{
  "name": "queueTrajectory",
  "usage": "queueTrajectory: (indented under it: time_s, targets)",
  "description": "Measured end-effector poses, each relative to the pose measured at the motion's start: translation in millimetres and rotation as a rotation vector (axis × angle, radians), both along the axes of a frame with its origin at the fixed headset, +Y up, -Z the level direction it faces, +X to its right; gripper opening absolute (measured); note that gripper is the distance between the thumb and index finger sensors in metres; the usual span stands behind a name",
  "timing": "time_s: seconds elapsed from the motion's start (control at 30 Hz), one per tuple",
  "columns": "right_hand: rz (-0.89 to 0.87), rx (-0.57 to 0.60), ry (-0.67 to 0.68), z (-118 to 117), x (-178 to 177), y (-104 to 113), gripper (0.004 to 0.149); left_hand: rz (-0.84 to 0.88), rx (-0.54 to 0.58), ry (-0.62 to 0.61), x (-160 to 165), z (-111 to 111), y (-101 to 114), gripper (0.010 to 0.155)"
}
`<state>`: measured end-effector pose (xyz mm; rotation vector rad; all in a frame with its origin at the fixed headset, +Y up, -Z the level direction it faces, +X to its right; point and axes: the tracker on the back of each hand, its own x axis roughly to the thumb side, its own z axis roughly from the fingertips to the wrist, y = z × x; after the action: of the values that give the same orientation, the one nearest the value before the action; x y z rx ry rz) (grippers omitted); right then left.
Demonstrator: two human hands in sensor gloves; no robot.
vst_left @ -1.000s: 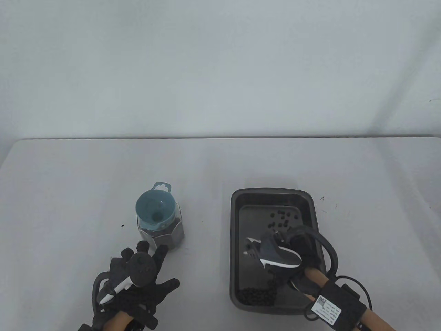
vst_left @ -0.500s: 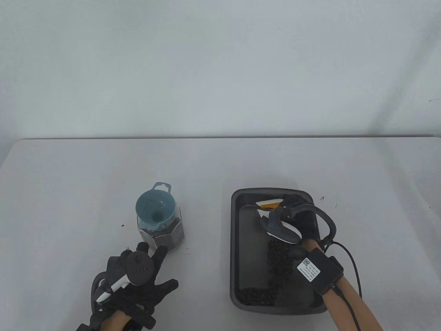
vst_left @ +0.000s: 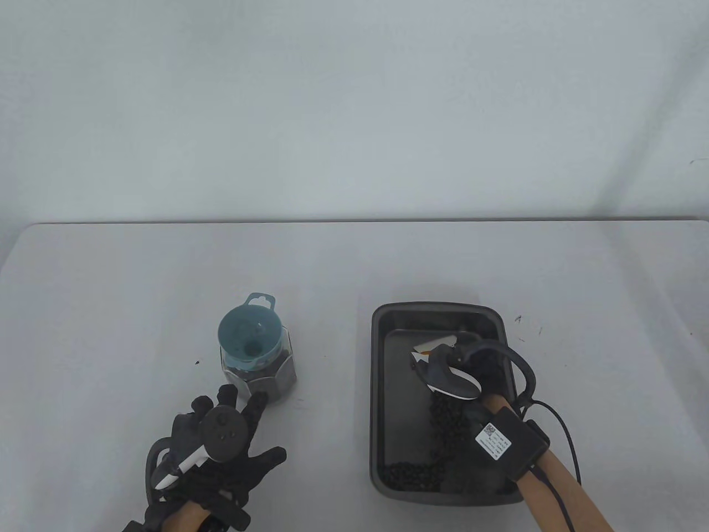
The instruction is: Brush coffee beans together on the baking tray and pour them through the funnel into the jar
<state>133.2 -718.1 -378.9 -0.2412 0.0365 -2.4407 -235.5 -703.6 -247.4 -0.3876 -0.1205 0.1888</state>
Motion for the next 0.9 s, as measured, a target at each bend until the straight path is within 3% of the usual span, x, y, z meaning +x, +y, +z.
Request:
queueTrajectory:
  time_s: [0.2, 0.43, 0.9]
  targets:
    - [0.022, -0.077, 0.015, 20.9, -4.0, 4.9, 0.033, 0.001, 0.001, -0.001, -0.1, -0.2, -0.9, 0.093]
    - [0.022, -0.148, 0.075, 66.0, -6.1, 11.6, 0.033, -0.003, 0.007, -0.004, 0.2, 0.0, -1.1, 0.093]
    - [0.031, -0.293, 0.161, 133.9, -8.8, 19.1, 0.037, -0.013, 0.005, -0.006, 1.3, 0.4, -2.0, 0.093]
